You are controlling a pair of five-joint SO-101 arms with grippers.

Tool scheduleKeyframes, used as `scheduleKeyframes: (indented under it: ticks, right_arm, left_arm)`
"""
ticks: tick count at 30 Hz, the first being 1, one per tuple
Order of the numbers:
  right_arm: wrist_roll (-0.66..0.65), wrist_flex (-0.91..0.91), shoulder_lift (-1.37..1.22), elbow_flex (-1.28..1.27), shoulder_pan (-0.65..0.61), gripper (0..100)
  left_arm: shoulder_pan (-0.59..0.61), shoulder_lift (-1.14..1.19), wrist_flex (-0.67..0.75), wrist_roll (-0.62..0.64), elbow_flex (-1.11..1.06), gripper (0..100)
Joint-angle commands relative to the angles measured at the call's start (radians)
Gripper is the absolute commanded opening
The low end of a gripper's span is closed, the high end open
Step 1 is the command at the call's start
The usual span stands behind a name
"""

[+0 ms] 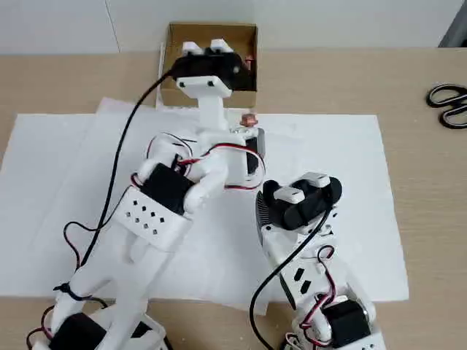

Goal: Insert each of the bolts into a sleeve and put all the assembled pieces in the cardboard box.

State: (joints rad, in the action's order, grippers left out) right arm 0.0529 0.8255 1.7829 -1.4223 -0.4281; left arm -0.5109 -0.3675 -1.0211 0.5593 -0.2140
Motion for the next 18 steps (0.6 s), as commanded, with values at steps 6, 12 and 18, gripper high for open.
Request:
scheduleKeyframes:
  ticks: [6,12,18]
  right_arm:
    - [0.011,-0.022,0.013,0.006,-0.005,0.6]
    - [0.011,-0.022,0.013,0.006,-0.007,0.6]
    - [0.011,-0.025,0.010,0.003,-0.058,0.6]
  left_arm:
    - [-0.012,-0.229,0.169,-0.002,-0.130,1]
    - [-0.017,-0.324,0.333,0.000,-0.321,1]
    - [-0.072,-0.324,0.373,0.000,-0.366,1]
